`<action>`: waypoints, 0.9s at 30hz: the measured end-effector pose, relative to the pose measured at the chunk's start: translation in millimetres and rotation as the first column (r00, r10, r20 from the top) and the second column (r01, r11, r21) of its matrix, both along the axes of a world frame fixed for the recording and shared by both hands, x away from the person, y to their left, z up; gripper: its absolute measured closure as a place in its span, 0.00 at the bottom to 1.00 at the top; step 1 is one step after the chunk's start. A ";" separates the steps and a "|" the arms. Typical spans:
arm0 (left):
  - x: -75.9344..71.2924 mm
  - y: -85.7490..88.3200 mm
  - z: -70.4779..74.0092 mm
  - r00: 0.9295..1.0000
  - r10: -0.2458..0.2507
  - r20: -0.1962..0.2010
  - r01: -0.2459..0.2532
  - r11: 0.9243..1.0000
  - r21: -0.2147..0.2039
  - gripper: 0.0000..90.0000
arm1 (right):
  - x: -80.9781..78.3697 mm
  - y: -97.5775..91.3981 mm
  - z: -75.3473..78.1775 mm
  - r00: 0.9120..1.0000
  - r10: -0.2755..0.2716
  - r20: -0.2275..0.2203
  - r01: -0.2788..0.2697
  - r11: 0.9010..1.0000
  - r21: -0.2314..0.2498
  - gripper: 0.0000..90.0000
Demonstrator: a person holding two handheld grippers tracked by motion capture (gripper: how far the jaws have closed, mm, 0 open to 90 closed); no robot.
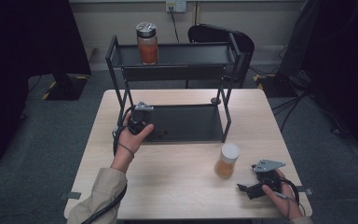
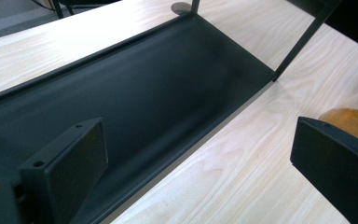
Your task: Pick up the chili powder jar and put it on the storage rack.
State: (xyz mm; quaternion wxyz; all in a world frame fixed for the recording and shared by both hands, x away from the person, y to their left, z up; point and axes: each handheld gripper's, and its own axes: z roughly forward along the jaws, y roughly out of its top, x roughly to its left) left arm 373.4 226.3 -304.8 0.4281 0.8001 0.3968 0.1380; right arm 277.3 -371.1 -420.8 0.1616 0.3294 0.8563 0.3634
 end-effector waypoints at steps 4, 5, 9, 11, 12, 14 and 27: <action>-1.8 -0.1 -7.1 1.000 0.004 -0.003 -0.004 1.000 0.002 0.03 | 0.0 0.0 0.0 1.000 0.000 0.000 0.000 1.000 0.000 0.00; -2.4 0.3 -10.0 1.000 0.005 -0.003 -0.005 1.000 -0.002 0.03 | 0.0 0.0 0.0 1.000 0.000 0.000 0.000 1.000 0.000 0.00; -5.9 0.4 -22.4 1.000 -0.005 -0.008 0.005 1.000 -0.001 0.03 | 0.0 0.0 0.0 1.000 0.000 0.000 0.000 1.000 0.000 0.00; -7.7 -0.3 -26.8 1.000 0.004 -0.013 -0.003 1.000 0.008 0.03 | 0.0 0.0 0.0 1.000 0.000 0.000 0.000 1.000 0.000 0.00; -7.7 -0.3 -26.8 1.000 0.004 -0.013 -0.003 1.000 0.008 0.03 | 0.0 0.0 0.0 1.000 0.000 0.000 0.000 1.000 0.000 0.00; -8.9 0.9 -32.0 1.000 0.003 -0.019 -0.003 1.000 0.005 0.03 | 0.0 0.0 0.0 1.000 0.000 0.000 0.000 1.000 0.000 0.00; -21.5 -0.9 -65.4 0.998 0.033 -0.059 -0.028 0.997 0.071 0.03 | -0.2 0.1 0.0 1.000 -0.001 0.000 0.001 1.000 0.000 0.00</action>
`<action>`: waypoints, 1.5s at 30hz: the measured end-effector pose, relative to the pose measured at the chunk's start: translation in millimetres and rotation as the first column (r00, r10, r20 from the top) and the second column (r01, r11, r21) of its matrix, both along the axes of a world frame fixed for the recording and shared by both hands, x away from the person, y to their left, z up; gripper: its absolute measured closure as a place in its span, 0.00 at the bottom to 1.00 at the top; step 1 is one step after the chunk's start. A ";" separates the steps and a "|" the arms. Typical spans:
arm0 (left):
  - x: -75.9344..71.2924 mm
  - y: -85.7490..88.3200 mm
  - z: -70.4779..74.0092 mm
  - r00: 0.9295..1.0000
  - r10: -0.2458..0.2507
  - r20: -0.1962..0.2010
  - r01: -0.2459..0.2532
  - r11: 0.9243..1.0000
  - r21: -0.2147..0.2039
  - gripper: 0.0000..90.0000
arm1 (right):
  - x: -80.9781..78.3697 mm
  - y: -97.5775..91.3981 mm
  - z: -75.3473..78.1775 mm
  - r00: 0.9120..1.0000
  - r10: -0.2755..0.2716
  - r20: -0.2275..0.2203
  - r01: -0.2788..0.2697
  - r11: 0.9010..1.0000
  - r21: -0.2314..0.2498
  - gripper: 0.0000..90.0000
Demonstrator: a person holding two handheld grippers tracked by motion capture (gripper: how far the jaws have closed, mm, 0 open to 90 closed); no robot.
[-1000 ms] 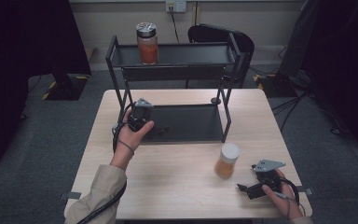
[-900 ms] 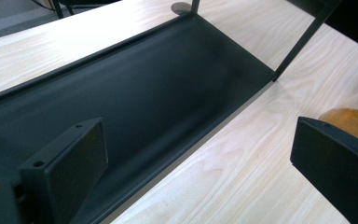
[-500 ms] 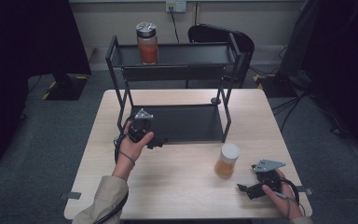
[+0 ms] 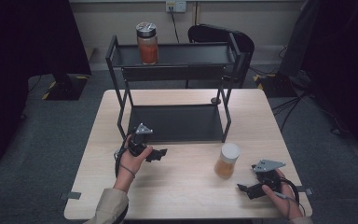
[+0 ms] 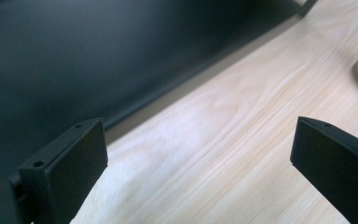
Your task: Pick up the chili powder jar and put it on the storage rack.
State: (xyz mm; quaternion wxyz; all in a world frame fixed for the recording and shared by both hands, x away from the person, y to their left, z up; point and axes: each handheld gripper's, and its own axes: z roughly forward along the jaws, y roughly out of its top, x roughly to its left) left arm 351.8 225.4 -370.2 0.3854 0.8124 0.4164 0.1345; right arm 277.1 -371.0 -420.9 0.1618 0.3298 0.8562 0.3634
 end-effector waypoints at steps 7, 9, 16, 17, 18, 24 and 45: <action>-6.6 -2.3 -8.0 1.000 0.007 -0.010 -0.006 0.997 0.075 0.03 | 0.0 0.0 0.0 1.000 0.000 0.000 0.000 1.000 0.000 0.00; -8.0 -2.9 -10.1 1.000 0.010 -0.012 -0.009 0.996 0.091 0.03 | 0.0 0.0 0.0 1.000 0.000 0.000 0.000 1.000 0.000 0.00; -10.5 -3.6 -17.4 1.000 0.006 -0.017 -0.004 0.992 0.123 0.03 | 0.0 0.0 0.0 1.000 0.000 0.000 0.000 1.000 0.000 0.00; -11.8 -3.2 -19.2 1.000 0.010 -0.013 -0.008 0.993 0.118 0.03 | 0.0 0.0 0.0 1.000 0.000 0.000 0.000 1.000 0.000 0.00; -12.5 -3.5 -19.9 1.000 0.010 -0.012 -0.009 0.992 0.125 0.03 | 0.0 0.0 0.0 1.000 0.000 0.000 0.000 1.000 0.000 0.00; -13.3 -1.0 -27.8 1.000 0.017 -0.024 -0.014 0.992 0.129 0.04 | 0.0 0.0 0.0 1.000 0.000 0.000 0.000 1.000 0.000 0.00; -32.4 11.8 -55.0 0.998 0.001 0.068 -0.007 0.995 0.097 0.00 | 0.0 0.0 0.0 1.000 0.000 0.000 0.000 1.000 0.000 0.00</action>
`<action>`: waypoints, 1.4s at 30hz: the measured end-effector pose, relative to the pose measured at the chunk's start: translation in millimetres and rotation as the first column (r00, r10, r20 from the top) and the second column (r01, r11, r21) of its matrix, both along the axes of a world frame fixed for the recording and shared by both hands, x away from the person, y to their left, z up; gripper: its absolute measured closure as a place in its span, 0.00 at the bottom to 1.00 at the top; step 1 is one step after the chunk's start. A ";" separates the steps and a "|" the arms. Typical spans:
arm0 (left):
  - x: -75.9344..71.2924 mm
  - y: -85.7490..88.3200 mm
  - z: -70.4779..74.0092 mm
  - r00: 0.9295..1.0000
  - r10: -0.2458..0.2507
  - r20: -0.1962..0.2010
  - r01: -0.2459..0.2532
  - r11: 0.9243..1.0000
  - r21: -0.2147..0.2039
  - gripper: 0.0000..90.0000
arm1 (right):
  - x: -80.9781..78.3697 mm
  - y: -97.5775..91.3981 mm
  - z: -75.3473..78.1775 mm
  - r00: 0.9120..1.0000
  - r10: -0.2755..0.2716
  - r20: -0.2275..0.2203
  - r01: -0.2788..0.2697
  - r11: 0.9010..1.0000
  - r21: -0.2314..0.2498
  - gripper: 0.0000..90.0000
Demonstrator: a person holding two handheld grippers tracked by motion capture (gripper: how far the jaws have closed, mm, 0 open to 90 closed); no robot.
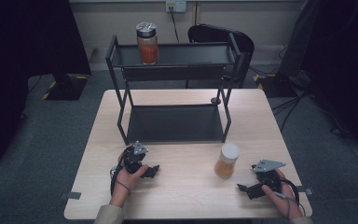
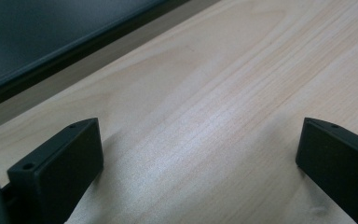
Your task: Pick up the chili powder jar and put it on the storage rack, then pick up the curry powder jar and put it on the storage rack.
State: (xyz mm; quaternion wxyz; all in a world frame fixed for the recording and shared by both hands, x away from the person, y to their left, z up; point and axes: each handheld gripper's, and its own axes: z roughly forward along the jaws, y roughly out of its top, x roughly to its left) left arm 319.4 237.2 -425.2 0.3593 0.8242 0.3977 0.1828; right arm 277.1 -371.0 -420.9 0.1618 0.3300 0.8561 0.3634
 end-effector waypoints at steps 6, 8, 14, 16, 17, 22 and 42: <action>1.0 0.9 0.0 1.000 -0.006 0.001 0.006 1.000 0.000 0.00 | 0.0 0.1 0.1 1.000 0.000 0.000 0.000 1.000 0.000 0.00; 1.1 1.1 -0.3 1.000 -0.006 0.001 0.006 1.000 -0.002 0.00 | 0.1 0.1 0.2 1.000 0.000 -0.001 0.000 1.000 -0.001 0.00; 1.0 1.1 -0.3 1.000 -0.006 0.001 0.006 1.000 -0.002 0.00 | -0.9 1.6 0.2 1.000 -0.009 -0.001 0.009 1.000 -0.001 0.00; 1.0 1.1 -0.3 1.000 -0.006 0.001 0.006 1.000 -0.002 0.00 | -1.5 2.3 0.1 1.000 -0.013 0.000 0.013 1.000 -0.001 0.00; 1.0 1.2 -0.4 1.000 -0.006 0.001 0.006 1.000 -0.002 0.00 | -1.5 2.3 0.1 1.000 -0.013 0.000 0.013 1.000 -0.001 0.00; 1.0 1.1 -0.4 1.000 -0.006 0.002 0.006 1.000 -0.002 0.00 | -1.4 2.3 0.2 1.000 -0.013 -0.001 0.013 1.000 -0.001 0.00; 1.0 1.1 -0.5 1.000 -0.006 0.002 0.006 1.000 -0.002 0.00 | 17.7 16.6 21.5 0.998 0.059 -0.021 -0.059 0.998 0.016 0.02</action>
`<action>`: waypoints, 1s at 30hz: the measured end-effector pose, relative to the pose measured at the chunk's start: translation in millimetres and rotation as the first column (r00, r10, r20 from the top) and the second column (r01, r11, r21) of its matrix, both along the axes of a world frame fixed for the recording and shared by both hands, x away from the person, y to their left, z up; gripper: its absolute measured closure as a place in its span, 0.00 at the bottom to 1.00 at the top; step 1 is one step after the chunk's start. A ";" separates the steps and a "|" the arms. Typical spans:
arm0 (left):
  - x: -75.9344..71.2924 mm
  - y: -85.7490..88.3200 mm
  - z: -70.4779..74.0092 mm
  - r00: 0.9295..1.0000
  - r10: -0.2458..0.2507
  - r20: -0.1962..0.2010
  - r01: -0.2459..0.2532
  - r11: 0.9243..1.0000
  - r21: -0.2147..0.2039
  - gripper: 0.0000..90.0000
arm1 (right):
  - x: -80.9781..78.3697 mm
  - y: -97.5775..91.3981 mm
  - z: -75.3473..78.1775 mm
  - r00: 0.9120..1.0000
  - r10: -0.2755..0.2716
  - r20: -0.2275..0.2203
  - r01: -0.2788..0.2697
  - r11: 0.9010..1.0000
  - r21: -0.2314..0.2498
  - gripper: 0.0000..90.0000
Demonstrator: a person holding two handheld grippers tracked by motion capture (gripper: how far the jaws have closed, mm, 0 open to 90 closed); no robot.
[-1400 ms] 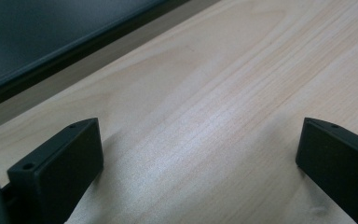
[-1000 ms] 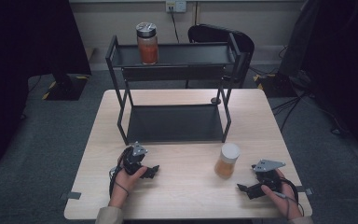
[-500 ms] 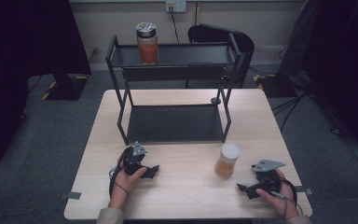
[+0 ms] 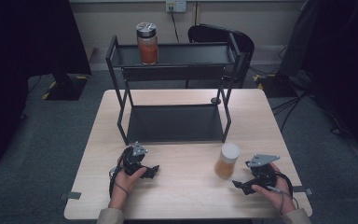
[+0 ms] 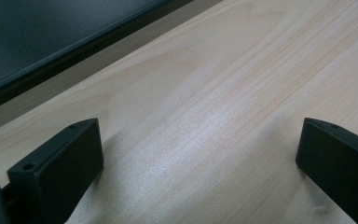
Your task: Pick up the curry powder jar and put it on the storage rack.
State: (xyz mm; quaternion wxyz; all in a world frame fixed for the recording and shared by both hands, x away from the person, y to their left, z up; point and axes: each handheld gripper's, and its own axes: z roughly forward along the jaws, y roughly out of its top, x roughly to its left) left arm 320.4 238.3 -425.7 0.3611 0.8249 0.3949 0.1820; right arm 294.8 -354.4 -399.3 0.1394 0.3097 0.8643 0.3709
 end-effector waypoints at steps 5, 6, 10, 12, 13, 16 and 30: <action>0.0 0.0 0.0 1.000 0.000 0.000 0.000 1.000 0.000 0.00 | 4.3 7.1 5.2 1.000 0.012 0.015 -0.012 1.000 0.028 0.02; 0.0 0.0 0.0 1.000 0.000 0.000 0.000 1.000 0.000 0.00 | 5.6 7.7 6.0 1.000 0.014 0.016 -0.014 0.999 0.044 0.02; 0.0 0.0 0.0 1.000 0.000 0.000 0.000 1.000 0.000 0.00 | 7.9 11.2 8.8 1.000 0.009 0.030 -0.012 0.997 0.076 0.02; 0.0 0.0 0.0 1.000 0.000 0.000 0.000 1.000 0.001 0.00 | 8.9 12.6 10.1 0.999 0.012 0.041 -0.016 0.996 0.089 0.02; 0.0 0.0 0.0 1.000 0.000 0.000 0.000 1.000 0.001 0.00 | 9.4 13.8 10.7 0.999 0.013 0.044 -0.017 0.996 0.093 0.02; -0.1 0.0 0.0 1.000 0.000 0.000 0.000 1.000 0.000 0.00 | 10.9 16.2 10.6 0.999 0.004 0.050 -0.009 0.994 0.113 0.05; -0.1 0.0 0.0 1.000 -0.001 0.001 0.001 1.000 0.001 0.00 | 20.8 20.5 -2.5 0.994 0.018 0.108 -0.041 0.977 0.209 0.36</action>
